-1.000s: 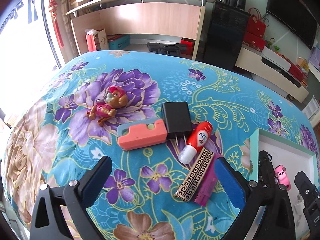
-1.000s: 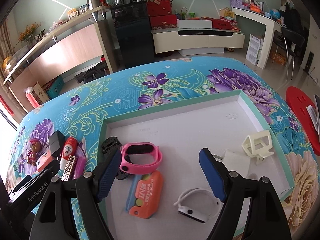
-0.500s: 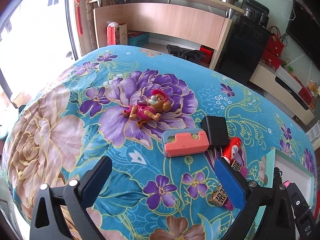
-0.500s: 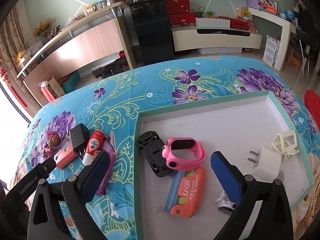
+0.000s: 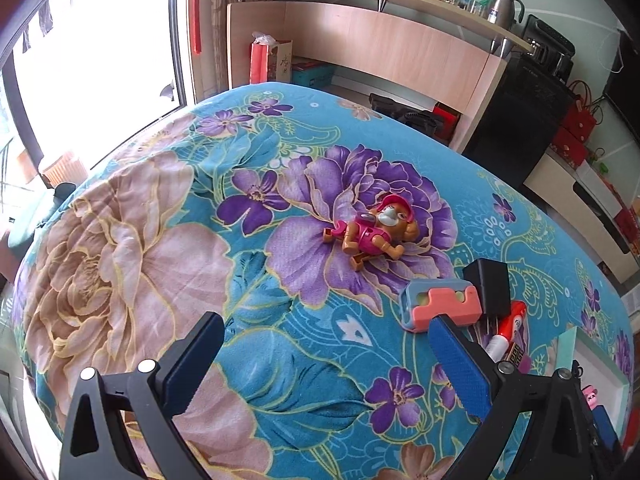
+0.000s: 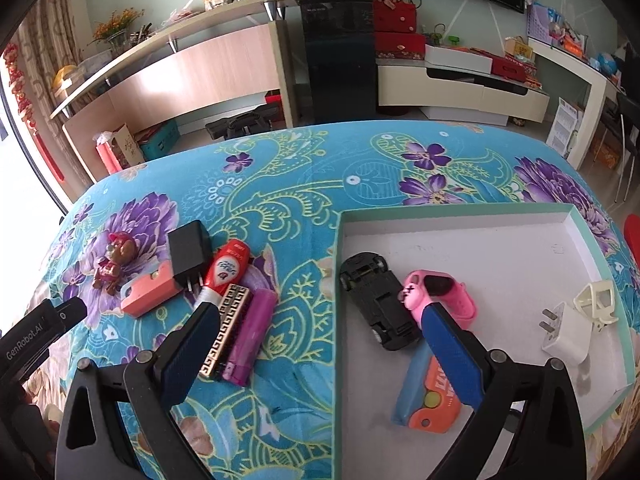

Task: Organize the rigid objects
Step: 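Move both open tools back toward the remaining pile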

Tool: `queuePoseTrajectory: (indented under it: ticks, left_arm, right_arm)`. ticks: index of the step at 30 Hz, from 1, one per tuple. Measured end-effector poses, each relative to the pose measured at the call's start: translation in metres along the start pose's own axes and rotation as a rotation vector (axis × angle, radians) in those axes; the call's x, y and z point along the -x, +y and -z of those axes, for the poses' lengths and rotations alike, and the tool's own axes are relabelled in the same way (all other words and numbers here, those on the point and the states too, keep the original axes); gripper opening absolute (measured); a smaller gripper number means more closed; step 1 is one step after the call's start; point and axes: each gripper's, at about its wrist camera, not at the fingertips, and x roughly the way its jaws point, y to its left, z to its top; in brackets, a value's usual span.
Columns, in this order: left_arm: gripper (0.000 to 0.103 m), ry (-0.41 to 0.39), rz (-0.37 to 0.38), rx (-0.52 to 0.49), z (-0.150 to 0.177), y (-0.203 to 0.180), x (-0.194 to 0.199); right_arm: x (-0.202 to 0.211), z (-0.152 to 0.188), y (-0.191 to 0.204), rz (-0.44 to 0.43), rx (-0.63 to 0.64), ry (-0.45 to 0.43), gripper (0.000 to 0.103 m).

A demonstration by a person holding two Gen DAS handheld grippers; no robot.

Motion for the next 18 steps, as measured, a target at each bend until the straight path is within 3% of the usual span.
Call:
queuePoseTrajectory:
  ticks: [18]
  left_arm:
    - [0.103,0.039,0.046,0.026,-0.005,0.017,-0.015]
  right_arm:
    - [-0.027,0.010,0.049,-0.083,0.086,0.085,0.101]
